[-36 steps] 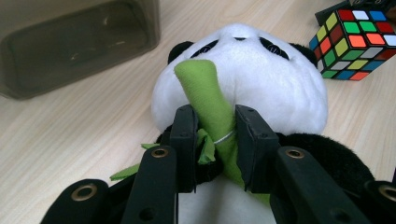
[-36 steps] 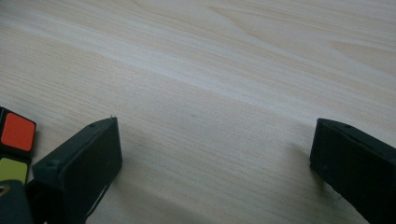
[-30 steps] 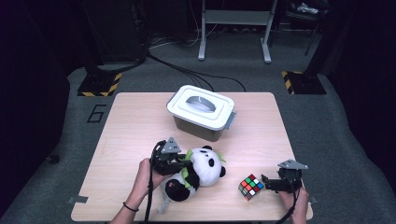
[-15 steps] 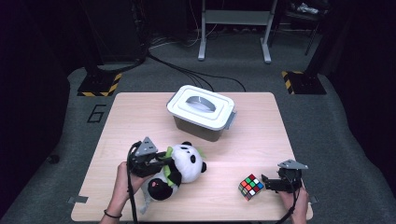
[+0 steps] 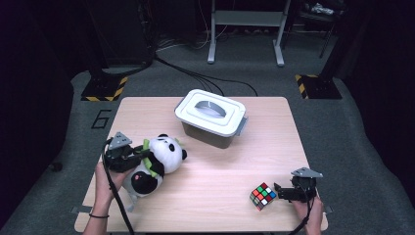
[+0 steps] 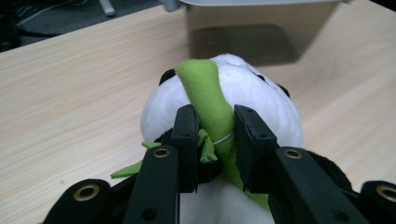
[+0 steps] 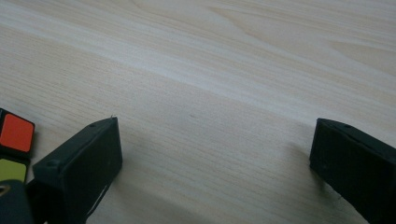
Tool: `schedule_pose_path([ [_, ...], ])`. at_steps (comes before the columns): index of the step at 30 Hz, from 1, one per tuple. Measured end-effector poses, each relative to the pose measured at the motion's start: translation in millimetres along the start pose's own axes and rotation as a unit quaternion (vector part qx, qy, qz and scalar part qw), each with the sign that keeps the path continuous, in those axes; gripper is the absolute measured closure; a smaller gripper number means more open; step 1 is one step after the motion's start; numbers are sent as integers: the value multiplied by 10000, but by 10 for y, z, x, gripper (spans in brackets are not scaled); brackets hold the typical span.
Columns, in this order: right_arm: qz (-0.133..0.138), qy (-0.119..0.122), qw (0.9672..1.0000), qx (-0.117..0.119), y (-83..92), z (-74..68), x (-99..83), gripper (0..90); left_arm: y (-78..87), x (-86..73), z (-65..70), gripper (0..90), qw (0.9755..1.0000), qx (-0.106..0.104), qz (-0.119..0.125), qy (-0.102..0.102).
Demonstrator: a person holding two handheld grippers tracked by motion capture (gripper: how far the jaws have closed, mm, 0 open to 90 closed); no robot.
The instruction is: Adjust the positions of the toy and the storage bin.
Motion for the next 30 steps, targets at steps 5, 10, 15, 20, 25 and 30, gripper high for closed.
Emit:
schedule_pose_path([
  [5, -1, -1, 10000, 1, 0, 0, 0, 14, -106, 64, -249, 715, 9991, 262, -9, 339],
  [10, -2, -1, 10000, 1, 0, 0, 0, 14, -257, 136, -461, 714, 9971, 430, -29, 626],
  [15, -3, -11, 10000, -2, 1, -3, -1, 14, -384, 241, -593, 714, 9947, 675, -41, 779],
  [20, -1, -1, 10000, -2, 1, 0, 0, 14, -498, 401, -692, 714, 9927, 787, -41, 911],
  [25, 0, -1, 10000, 0, 0, 0, 0, 14, -610, 542, -781, 713, 9883, 966, -44, 1182],
  [30, -1, -3, 10000, -1, 0, 0, 0, 14, -808, 588, -829, 709, 9835, 948, -80, 1539],
])
Point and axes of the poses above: each handheld gripper's, and its own axes: y roughly backward along the jaws, x roughly out of its top, z roughly to its right, the point moved 5 cm from there along -y, roughly forward along the jaws, and after that the axes turned 8 degrees about x, right-handed, at the moved point
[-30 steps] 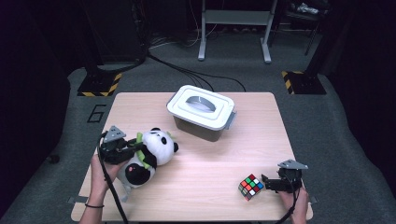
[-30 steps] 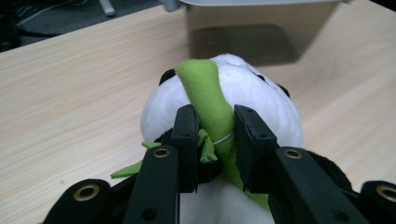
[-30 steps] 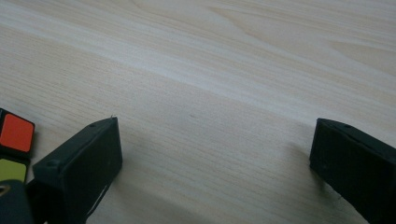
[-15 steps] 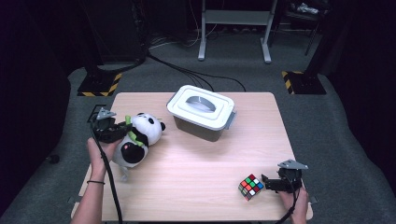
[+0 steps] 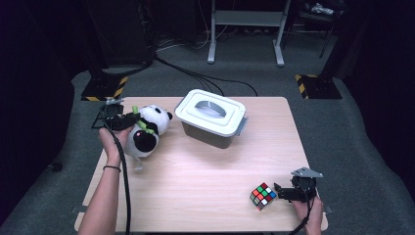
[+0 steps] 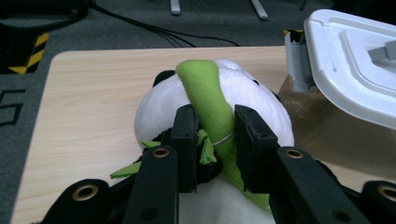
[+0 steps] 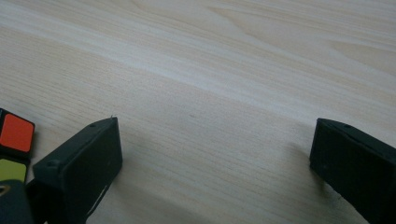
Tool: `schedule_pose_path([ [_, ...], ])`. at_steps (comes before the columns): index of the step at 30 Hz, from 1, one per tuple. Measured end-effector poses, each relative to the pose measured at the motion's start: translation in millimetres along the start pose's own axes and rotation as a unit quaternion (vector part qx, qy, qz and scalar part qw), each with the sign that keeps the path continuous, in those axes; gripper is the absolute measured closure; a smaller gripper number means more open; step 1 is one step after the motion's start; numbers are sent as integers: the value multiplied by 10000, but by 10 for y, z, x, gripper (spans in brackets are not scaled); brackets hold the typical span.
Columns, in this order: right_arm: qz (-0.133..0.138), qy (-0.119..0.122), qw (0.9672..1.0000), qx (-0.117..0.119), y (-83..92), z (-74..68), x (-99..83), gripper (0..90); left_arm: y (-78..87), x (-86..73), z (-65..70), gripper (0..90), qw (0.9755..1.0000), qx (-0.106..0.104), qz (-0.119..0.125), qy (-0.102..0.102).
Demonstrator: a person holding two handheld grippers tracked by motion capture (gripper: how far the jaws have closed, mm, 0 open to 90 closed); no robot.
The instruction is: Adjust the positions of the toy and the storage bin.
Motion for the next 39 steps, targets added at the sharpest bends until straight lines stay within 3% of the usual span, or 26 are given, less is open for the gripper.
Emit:
schedule_pose_path([
  [5, -1, 5, 10000, 2, 0, 1, 0, 14, -298, -94, 19, 704, 9996, 22, -294, 43],
  [7, -2, 5, 10000, 3, 0, 0, 0, 14, -374, -144, -3, 699, 9992, 154, -368, 5],
  [10, -2, 5, 10000, 4, 0, 0, 0, 14, -389, -166, -44, 689, 9993, 175, -321, 68],
  [14, -2, 4, 10000, 4, 1, 0, 0, 14, -366, -163, -44, 632, 9992, 171, -345, -92],
  [17, -5, 2, 10000, 2, 1, -1, -1, 14, -343, -164, -28, 487, 9986, 239, -416, -204],
  [21, -3, 3, 10000, 3, 1, -1, -1, 14, -242, -154, -19, 317, 9988, 237, -370, -225],
  [26, -2, 3, 10000, 3, 1, -1, 0, 14, -50, -177, 11, 167, 9990, 111, -311, -314],
  [34, -5, -2, 10000, -11, 2, -1, 0, 14, 284, -329, 7, 113, 9986, -35, -89, -525],
  [39, -11, -8, 10000, -10, 4, -4, -3, 13, 500, -538, 22, 73, 9980, -83, 6, -628],
])
Point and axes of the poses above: each handheld gripper's, and its own axes: y roughly backward along the jaws, x roughly out of its top, z roughly to its right, the point moved 5 cm from there along -y, roughly forward along the jaws, and after that the axes turned 8 degrees about x, right-handed, at the moved point
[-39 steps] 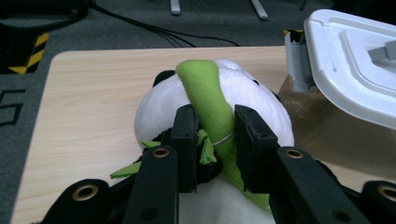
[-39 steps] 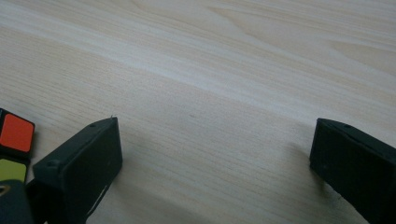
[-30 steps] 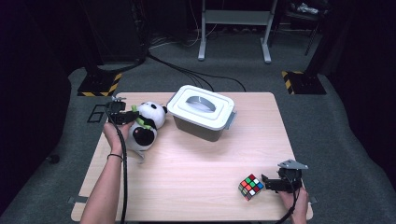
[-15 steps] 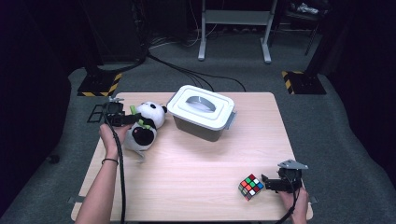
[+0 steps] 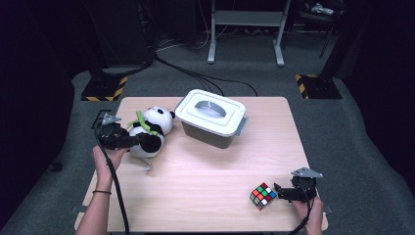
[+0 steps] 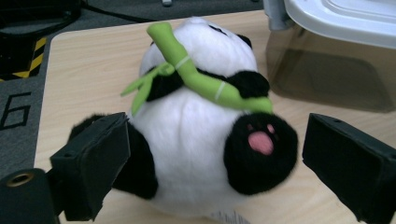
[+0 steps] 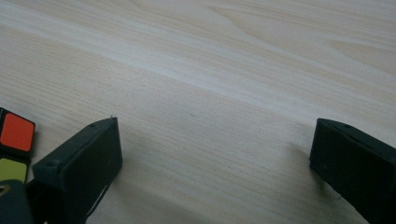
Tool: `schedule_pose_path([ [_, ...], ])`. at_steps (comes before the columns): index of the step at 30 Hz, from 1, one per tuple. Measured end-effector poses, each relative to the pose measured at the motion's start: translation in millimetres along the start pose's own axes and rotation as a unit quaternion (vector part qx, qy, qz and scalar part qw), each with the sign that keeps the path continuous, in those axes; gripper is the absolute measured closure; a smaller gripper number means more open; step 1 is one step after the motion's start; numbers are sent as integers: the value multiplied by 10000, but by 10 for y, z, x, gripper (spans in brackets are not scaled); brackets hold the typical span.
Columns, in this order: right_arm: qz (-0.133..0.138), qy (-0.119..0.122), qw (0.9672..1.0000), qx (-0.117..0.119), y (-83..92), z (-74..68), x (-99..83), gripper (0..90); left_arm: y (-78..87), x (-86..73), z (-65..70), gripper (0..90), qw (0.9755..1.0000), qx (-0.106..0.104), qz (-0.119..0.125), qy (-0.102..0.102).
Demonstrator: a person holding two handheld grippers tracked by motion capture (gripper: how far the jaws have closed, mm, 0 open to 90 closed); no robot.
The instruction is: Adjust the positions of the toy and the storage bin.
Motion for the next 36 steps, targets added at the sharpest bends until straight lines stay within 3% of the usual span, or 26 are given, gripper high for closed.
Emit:
schedule_pose_path([
  [4, 15, 18, 10000, -18, 1, 8, 2, 12, 129, -206, 41, 46, 9999, 25, 39, -130],
  [9, -24, -7, 10000, 38, 5, 8, 6, 6, 256, -583, 119, 6, 9998, 39, 53, -203],
  [14, 20, -116, 9998, 158, 27, 23, 19, 0, 214, -1029, 274, 2, 9994, -94, -107, -325],
  [18, 135, -255, 9990, 356, 43, 5, 50, 3, 146, -1263, 390, 1, 9986, -77, -192, -483],
  [22, 244, -312, 9987, 318, 92, -10, 110, 0, 74, -1394, 468, 1, 9975, -29, -336, -628],
  [24, 333, -311, 9982, 377, 137, -32, 161, 0, 35, -1437, 500, 1, 9976, -57, -385, -567],
  [29, 484, -183, 9974, 492, 292, -183, 318, 0, -57, -1533, 565, 1, 9950, 129, -515, -840],
  [31, 525, -39, 9971, 550, 353, -267, 377, 0, -88, -1577, 574, 0, 9950, 225, -494, -834],
  [32, 520, -24, 9969, 589, 383, -320, 396, 0, -94, -1588, 569, 0, 9959, 169, -497, -733],
  [36, 477, 217, 9958, 746, 429, -512, 425, 0, -98, -1587, 548, 0, 9961, 84, -564, -666],
])
Point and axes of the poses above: each handheld gripper's, and its own axes: y roughly backward along the jaws, x roughly out of its top, z roughly to its right, the point moved 5 cm from there along -y, roughly forward along the jaws, and after that the axes turned 8 degrees about x, right-handed, at the moved point
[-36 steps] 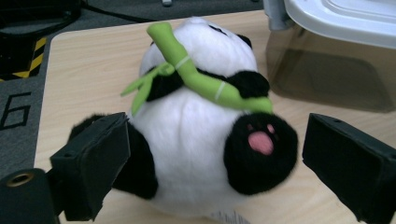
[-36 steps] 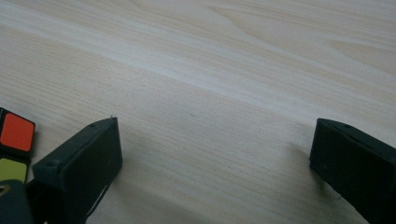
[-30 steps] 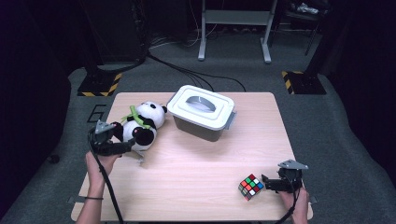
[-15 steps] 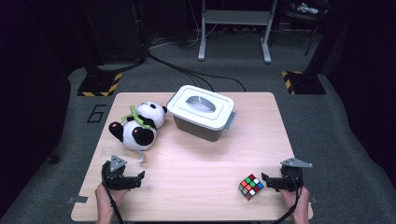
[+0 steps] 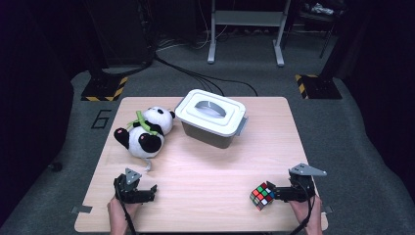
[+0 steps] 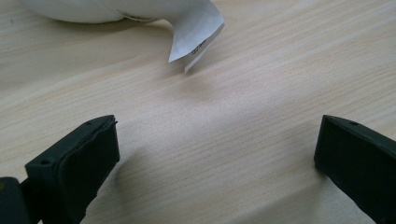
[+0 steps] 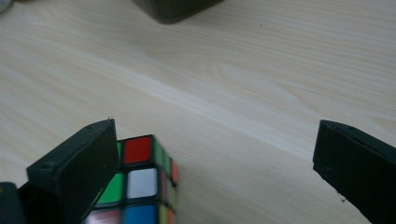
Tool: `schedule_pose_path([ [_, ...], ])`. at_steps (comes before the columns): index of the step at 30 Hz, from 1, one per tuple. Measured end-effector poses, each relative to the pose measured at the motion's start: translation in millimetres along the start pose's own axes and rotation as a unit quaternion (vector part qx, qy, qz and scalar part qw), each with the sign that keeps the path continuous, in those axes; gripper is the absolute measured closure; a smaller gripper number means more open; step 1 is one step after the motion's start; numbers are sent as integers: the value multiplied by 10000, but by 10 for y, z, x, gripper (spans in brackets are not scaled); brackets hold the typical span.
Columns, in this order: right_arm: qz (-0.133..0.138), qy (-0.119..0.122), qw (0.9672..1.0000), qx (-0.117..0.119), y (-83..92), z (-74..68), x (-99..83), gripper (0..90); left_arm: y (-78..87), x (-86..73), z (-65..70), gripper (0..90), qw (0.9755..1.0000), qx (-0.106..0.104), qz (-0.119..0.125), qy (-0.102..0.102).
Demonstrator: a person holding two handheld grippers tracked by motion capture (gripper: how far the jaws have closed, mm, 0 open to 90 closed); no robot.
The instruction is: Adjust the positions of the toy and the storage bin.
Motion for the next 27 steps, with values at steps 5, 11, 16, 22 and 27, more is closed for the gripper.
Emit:
schedule_pose_path([
  [5, -152, 195, 9995, 214, -47, -258, -48, 0, -23, 2, -16, 0, 9999, -101, -11, 85],
  [11, -402, 360, 9980, 314, -149, -454, -172, 0, -24, 1, -16, 0, 9999, -135, -33, 87],
  [16, -590, 471, 9969, 242, -206, -491, -281, 108, -26, 1, -16, 0, 9998, -146, -23, 92],
  [22, -706, 435, 9963, 246, -271, -485, -358, 220, -26, 2, -16, 0, 9998, -152, -21, 88],
  [27, -656, 543, 9961, 241, -291, -482, -391, 322, -27, 2, -16, 0, 9998, -152, -20, 88],
])
Point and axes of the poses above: each handheld gripper's, and its own axes: y roughly backward along the jaws, x roughly out of its top, z roughly to its right, the point moved 5 cm from there along -y, roughly forward along the jaws, and after that the axes turned 8 degrees about x, right-handed, at the moved point
